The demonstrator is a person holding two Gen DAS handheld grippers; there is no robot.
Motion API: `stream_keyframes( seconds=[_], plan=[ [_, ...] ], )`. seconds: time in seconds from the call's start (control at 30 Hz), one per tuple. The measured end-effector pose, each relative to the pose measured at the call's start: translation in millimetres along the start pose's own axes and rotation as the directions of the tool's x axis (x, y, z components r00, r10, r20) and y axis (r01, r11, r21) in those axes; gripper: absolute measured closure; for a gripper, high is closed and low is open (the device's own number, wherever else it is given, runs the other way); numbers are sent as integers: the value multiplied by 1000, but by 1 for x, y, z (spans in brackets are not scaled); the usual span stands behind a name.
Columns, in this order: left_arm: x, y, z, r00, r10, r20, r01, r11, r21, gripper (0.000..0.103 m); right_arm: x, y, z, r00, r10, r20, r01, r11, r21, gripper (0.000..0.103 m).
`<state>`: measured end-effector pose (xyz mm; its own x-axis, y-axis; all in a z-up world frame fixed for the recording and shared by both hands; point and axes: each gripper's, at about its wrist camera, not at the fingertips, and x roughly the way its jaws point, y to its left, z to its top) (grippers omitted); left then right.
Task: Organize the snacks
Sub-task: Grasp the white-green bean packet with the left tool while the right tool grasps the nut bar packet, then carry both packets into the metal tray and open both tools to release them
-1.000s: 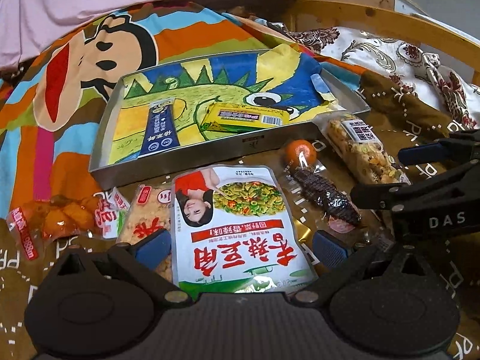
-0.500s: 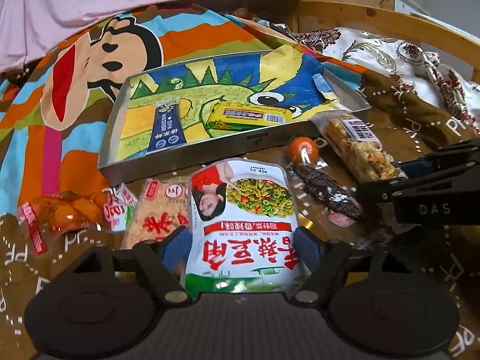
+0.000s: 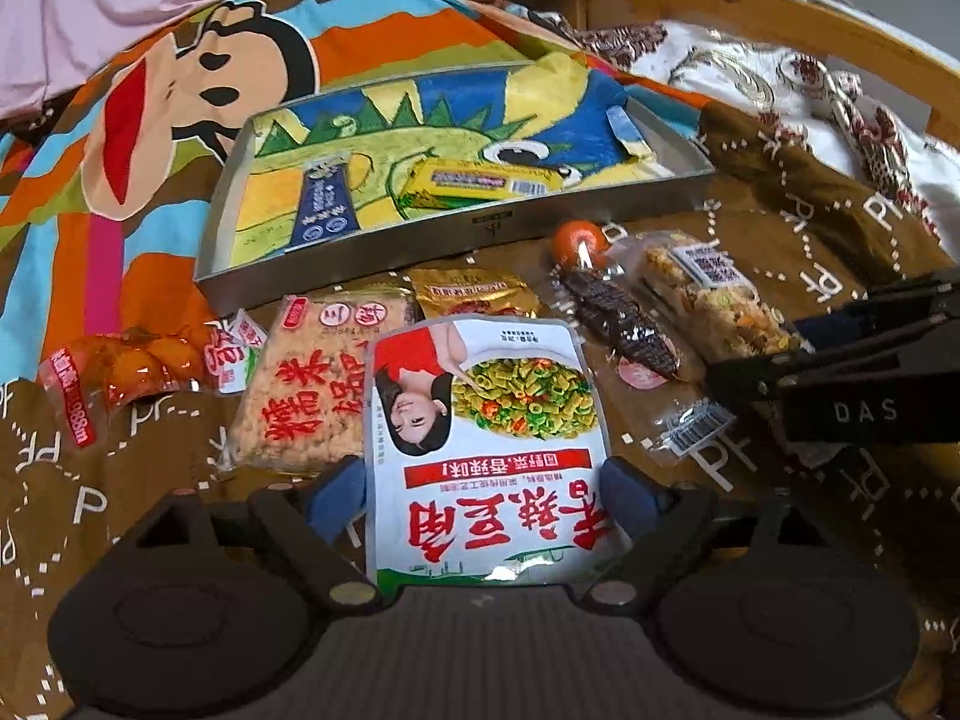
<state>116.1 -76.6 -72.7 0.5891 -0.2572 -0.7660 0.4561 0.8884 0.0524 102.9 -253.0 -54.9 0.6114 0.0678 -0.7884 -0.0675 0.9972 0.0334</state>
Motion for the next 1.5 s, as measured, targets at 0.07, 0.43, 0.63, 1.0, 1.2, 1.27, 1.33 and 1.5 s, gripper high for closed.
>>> stream_keyframes(
  seconds=[0.07, 0.43, 0.63, 1.0, 1.2, 1.27, 1.33, 1.5],
  plan=[
    [5, -3, 0, 1000, -4, -17, 4, 1000, 10, 10, 2, 2, 0, 1000, -9, 2, 9, 1000, -14, 56],
    [-1, -2, 0, 1000, 6, -24, -6, 1000, -8, 27, -3, 13, -3, 995, -86, 47, 89, 993, -77, 65],
    [-7, -4, -1, 1000, 4, 3, -4, 1000, -3, 35, -13, 41, -14, 966, -184, 184, 235, 919, -317, 66],
    [-25, -2, -2, 997, -10, 74, 13, 999, -49, 39, -16, 54, -19, 943, -194, 271, 294, 869, -398, 66],
    [-40, 7, 5, 978, -8, 207, 31, 993, -110, 39, -23, 58, -18, 912, -195, 361, 343, 845, -410, 66],
    [-44, 10, 8, 969, 6, 248, 27, 991, -129, 39, -24, 61, -17, 895, -196, 401, 371, 825, -427, 66],
    [-45, 14, 12, 958, 22, 285, 22, 988, -151, 39, -24, 64, -16, 874, -196, 444, 404, 801, -442, 66],
    [-37, 26, 34, 935, 34, 353, 46, 975, -216, 39, -23, 62, -6, 832, -200, 517, 457, 776, -435, 66]
  ],
)
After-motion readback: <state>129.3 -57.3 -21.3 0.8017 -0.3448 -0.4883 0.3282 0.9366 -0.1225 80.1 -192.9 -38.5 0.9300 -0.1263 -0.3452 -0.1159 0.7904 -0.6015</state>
